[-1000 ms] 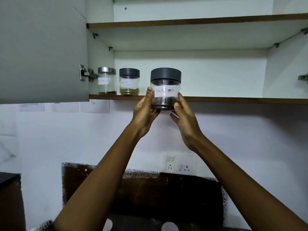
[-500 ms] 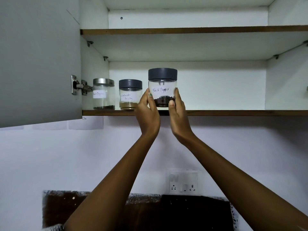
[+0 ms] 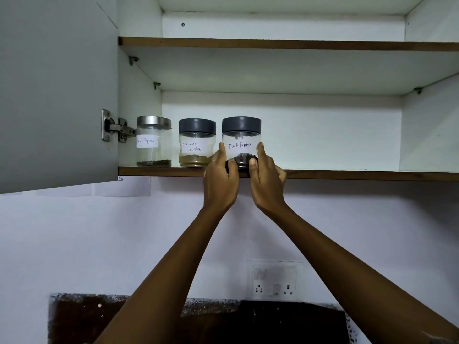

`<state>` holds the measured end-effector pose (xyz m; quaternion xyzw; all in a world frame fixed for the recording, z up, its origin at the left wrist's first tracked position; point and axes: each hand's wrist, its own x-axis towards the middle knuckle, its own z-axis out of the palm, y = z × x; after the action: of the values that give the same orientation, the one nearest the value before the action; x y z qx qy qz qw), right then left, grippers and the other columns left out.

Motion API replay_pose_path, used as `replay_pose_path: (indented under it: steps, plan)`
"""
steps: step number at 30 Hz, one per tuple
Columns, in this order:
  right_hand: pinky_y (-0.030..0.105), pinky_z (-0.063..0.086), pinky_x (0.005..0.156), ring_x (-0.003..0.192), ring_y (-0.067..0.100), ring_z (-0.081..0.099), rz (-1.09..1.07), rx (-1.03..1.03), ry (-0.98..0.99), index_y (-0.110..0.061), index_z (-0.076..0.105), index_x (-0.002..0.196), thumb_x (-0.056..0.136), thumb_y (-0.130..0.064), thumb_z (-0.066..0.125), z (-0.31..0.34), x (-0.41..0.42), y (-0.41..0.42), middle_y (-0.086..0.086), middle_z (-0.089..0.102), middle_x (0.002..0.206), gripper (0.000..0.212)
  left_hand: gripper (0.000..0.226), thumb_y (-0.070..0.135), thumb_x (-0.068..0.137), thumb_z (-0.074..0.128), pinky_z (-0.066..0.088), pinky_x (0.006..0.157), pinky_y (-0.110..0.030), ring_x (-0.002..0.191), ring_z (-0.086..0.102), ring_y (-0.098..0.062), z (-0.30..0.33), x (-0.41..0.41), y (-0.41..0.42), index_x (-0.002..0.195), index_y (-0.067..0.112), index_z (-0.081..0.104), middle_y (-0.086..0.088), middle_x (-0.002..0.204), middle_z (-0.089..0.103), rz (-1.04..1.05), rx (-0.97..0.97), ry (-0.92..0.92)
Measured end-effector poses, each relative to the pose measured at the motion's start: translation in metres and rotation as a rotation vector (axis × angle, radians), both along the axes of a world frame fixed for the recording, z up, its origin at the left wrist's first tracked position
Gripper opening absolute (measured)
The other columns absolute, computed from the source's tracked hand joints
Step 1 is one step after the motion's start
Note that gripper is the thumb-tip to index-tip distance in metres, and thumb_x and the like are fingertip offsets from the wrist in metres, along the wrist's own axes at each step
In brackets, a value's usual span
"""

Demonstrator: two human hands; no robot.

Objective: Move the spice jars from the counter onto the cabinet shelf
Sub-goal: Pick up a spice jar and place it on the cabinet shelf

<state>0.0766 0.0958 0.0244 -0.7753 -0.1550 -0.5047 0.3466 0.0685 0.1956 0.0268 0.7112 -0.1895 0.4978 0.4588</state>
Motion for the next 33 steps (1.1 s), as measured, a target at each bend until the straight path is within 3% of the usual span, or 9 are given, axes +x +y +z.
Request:
replay_pose_path:
  steps: [4,7,12,22,25,27,29,31,33]
  plan:
    - [0.027,0.013,0.097,0.119,0.016,0.045,-0.092,-0.054,-0.035,-0.019,0.022,0.148,0.102,-0.031,0.028,-0.003,0.004,-0.001,0.003,0.055,0.122,0.048,0.047,0.018,0.099,0.038,0.033,0.106,-0.042,0.122,0.045,-0.026,-0.004,0.006,0.0,0.146,0.013,0.032,-0.012,0.136,0.045,0.13,0.013,-0.003]
    - [0.028,0.014,0.099,0.119,0.014,0.044,-0.144,-0.08,-0.064,-0.019,0.022,0.148,0.101,-0.031,0.03,-0.005,0.005,-0.001,0.0,0.054,0.124,0.049,0.046,0.018,0.101,0.036,0.03,0.109,-0.041,0.128,0.042,-0.028,-0.007,0.007,-0.001,0.146,0.012,0.032,-0.013,0.14,0.046,0.159,0.024,-0.008]
    - [0.029,0.016,0.102,0.122,0.013,0.044,-0.22,-0.132,-0.094,-0.017,0.02,0.148,0.1,-0.031,0.032,-0.01,0.008,0.0,-0.002,0.052,0.132,0.052,0.046,0.018,0.102,0.032,0.013,0.118,-0.033,0.14,0.031,-0.022,-0.015,0.01,-0.001,0.147,0.006,0.027,-0.012,0.146,0.042,0.257,0.116,-0.041]
    - [0.036,0.014,0.11,0.129,0.019,0.038,-0.295,-0.286,-0.036,-0.009,0.006,0.15,0.097,-0.04,0.036,-0.012,0.01,-0.002,0.006,0.036,0.149,0.067,0.058,0.023,0.102,0.031,0.002,0.12,-0.034,0.147,0.01,-0.023,-0.023,0.009,-0.005,0.15,0.004,0.005,-0.012,0.157,0.018,0.3,0.223,0.046]
    - [0.036,0.007,0.115,0.14,0.019,0.026,-0.205,-0.315,0.007,-0.007,0.006,0.15,0.098,-0.035,0.037,-0.01,0.001,-0.004,0.008,0.022,0.156,0.066,0.058,0.02,0.101,0.032,0.001,0.12,-0.036,0.147,0.006,-0.024,-0.028,0.001,-0.004,0.149,0.002,0.005,-0.014,0.158,0.011,0.3,0.256,0.04]
    - [0.037,0.009,0.114,0.143,0.02,0.021,-0.079,-0.241,0.004,-0.009,0.016,0.149,0.098,-0.028,0.04,-0.016,-0.015,-0.009,0.008,0.022,0.156,0.06,0.058,0.016,0.099,0.036,0.005,0.12,-0.039,0.146,0.011,-0.025,-0.04,-0.007,-0.003,0.149,0.002,0.011,-0.014,0.157,0.015,0.299,0.248,-0.008]
    - [0.037,0.022,0.108,0.135,0.022,0.034,0.006,-0.104,-0.038,-0.012,0.039,0.141,0.095,-0.019,0.045,-0.031,-0.035,-0.021,0.008,0.039,0.147,0.046,0.056,0.015,0.094,0.044,0.017,0.117,-0.042,0.141,0.026,-0.027,-0.059,-0.018,-0.001,0.147,0.007,0.027,-0.012,0.152,0.031,0.31,0.209,-0.082]
    - [0.038,0.036,0.097,0.117,0.024,0.051,0.004,-0.082,-0.084,-0.01,0.061,0.117,0.09,-0.01,0.05,-0.053,-0.056,-0.04,0.009,0.058,0.122,0.029,0.048,0.016,0.087,0.048,0.028,0.106,-0.043,0.127,0.039,-0.026,-0.085,-0.032,-0.004,0.135,0.015,0.047,-0.008,0.136,0.049,0.326,0.167,-0.161]
    - [0.038,0.045,0.084,0.096,0.021,0.058,0.029,-0.165,-0.027,-0.008,0.067,0.099,0.087,-0.005,0.049,-0.072,-0.077,-0.06,0.005,0.064,0.099,0.022,0.037,0.019,0.085,0.049,0.032,0.095,-0.038,0.116,0.041,-0.022,-0.11,-0.046,-0.01,0.122,0.02,0.055,-0.004,0.123,0.056,0.283,0.165,-0.181]
